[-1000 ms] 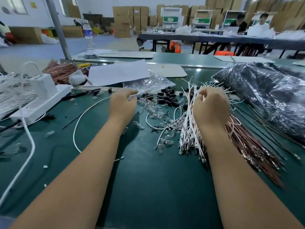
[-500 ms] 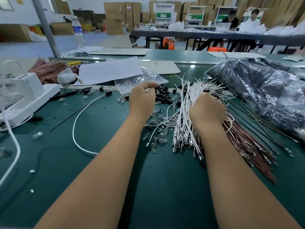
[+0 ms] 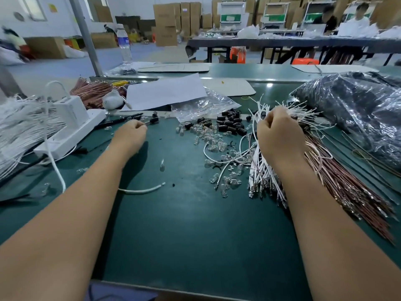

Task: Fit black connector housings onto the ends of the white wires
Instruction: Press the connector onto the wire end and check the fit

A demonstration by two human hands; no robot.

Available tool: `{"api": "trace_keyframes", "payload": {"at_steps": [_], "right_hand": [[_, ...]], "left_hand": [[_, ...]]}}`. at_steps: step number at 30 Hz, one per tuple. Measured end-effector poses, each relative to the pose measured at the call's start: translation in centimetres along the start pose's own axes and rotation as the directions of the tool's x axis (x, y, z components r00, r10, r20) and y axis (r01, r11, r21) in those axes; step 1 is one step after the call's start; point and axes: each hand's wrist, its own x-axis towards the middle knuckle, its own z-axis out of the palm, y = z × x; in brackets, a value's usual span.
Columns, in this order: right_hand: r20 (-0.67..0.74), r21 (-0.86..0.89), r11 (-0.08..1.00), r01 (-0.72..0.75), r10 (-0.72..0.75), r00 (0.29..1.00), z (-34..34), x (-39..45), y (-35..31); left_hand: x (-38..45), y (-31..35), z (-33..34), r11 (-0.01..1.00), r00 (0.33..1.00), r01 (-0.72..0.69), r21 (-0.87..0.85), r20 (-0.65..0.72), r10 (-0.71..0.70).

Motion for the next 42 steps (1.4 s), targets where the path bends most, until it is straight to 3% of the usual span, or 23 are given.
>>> {"api": "trace_keyframes", "payload": {"at_steps": [4,9,14,15,17,20,25,28,31,35,38,40,42], "right_hand": [[0.054,0.065,0.997,-0.042,0.038,0.998,0.1,-0.1,-0.3],[0.091,0.101,0.989,-0.104,0.095,0.991,-0.1,0.0,-0.4],[0.119,0.157,0.985,-0.074,0.055,0.991,0.2,-0.5,-0.6],[0.133,0.173,0.983,-0.057,0.034,0.991,0.1,-0.6,-0.6],[0.173,0.212,0.977,-0.036,-0.002,0.985,0.1,-0.6,-0.7],[0.197,0.244,0.968,-0.052,0.003,0.98,0.0,-0.5,-0.4],[0.147,0.403,0.914,-0.048,-0.012,0.989,-0.1,-0.2,-0.1],[-0.01,0.523,0.853,0.008,-0.003,1.0,-0.7,-0.1,-0.7],[-0.199,0.588,0.809,0.008,0.134,0.971,-1.4,0.3,-0.7],[-0.357,0.515,0.845,-0.142,0.362,0.861,-1.8,1.0,0.2],[-0.434,0.492,0.83,-0.263,0.495,0.753,-2.2,1.3,0.6],[-0.433,0.351,0.873,-0.338,0.471,0.769,-2.2,1.3,0.7],[-0.427,0.045,0.954,-0.295,0.285,0.858,-1.7,0.9,0.7]], "left_hand": [[0.6,-1.6,-1.6,0.987,1.0,0.009,0.158,0.013,-0.011],[-0.8,0.3,0.3,0.916,0.953,-0.304,0.261,0.083,0.292],[-3.4,4.7,4.2,0.891,0.936,-0.348,0.292,0.159,0.313],[-3.9,5.9,5.1,0.901,0.93,-0.359,0.244,0.178,0.323],[-5.1,8.2,6.4,0.932,0.911,-0.361,-0.009,0.208,0.355],[-6.2,11.0,6.8,0.838,0.86,-0.418,-0.352,0.144,0.489],[-6.2,13.5,7.4,0.719,0.743,-0.621,-0.313,0.058,0.667],[-6.7,14.1,8.0,0.699,0.758,-0.558,-0.447,0.066,0.648],[-6.8,14.3,7.9,0.67,0.78,-0.502,-0.547,0.049,0.624],[-6.8,13.9,7.0,0.634,0.767,-0.538,-0.555,-0.011,0.642],[-6.5,12.8,7.1,0.667,0.815,-0.498,-0.554,-0.035,0.579],[-6.3,12.1,7.5,0.696,0.83,-0.482,-0.532,-0.022,0.558],[-6.2,11.8,7.8,0.705,0.823,-0.507,-0.496,-0.037,0.566]]}}
